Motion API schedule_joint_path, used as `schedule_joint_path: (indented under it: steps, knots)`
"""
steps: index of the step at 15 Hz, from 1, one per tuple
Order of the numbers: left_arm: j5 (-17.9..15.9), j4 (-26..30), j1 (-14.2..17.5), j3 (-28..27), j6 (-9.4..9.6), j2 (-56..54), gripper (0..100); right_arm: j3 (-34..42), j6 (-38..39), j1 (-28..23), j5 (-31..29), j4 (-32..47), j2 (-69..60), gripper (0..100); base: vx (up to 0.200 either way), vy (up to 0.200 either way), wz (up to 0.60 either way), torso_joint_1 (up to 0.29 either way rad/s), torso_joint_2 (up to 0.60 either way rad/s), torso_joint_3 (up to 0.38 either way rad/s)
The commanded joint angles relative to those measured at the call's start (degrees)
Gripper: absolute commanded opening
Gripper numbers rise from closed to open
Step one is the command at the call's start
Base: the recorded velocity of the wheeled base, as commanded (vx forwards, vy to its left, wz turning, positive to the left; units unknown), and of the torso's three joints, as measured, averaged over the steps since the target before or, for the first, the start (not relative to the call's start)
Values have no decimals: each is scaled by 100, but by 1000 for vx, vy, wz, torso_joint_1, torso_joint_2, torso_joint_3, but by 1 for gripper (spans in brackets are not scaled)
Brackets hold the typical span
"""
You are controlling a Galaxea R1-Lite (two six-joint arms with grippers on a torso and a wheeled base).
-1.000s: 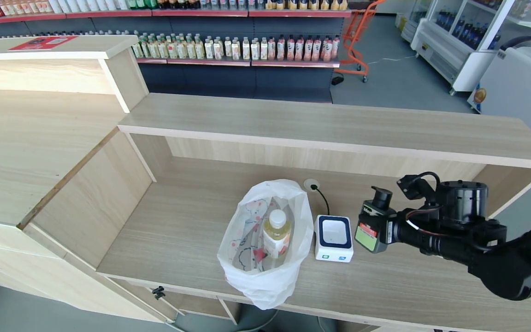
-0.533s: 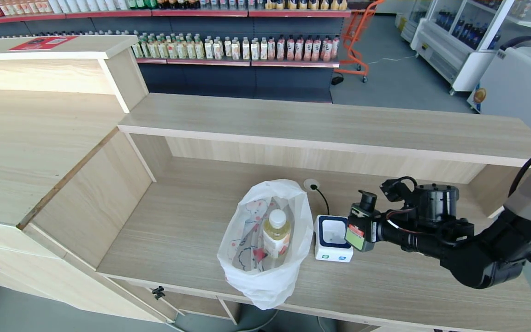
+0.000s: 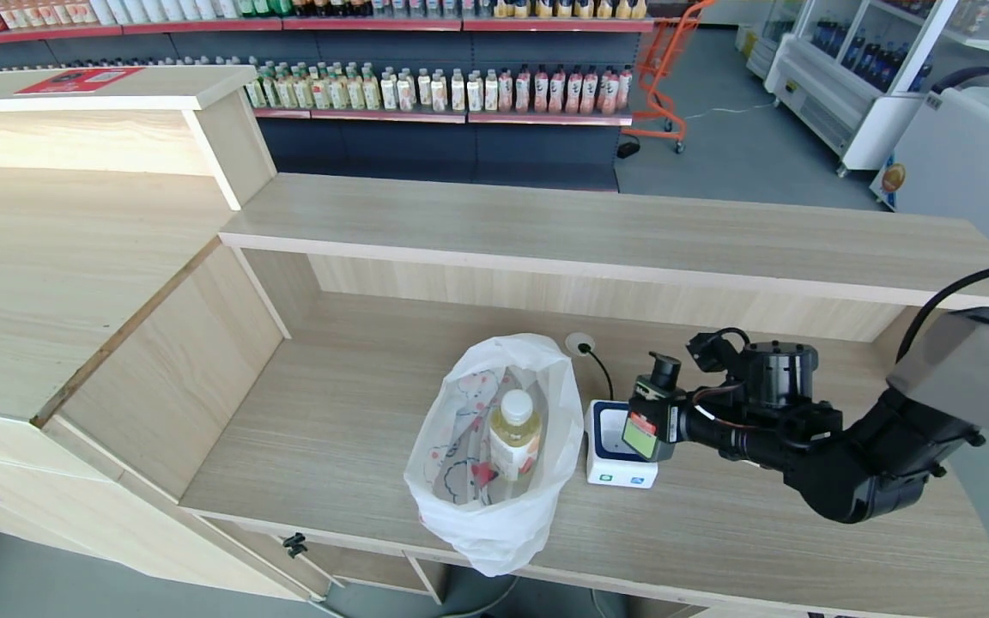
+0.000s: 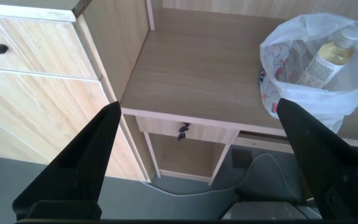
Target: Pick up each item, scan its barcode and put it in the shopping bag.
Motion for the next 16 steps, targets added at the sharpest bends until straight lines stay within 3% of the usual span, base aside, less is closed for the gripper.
schedule_joint_path:
  steps: [1, 16]
  knots:
    - [0, 0, 0, 0, -1, -2, 100, -158, 43, 81, -2, -6, 198, 0, 0, 0, 0, 0, 0, 0]
    - [0, 0, 0, 0, -1, -2, 100, -553, 26, 90, -37, -24, 655, 0, 0, 0, 0, 0, 0, 0]
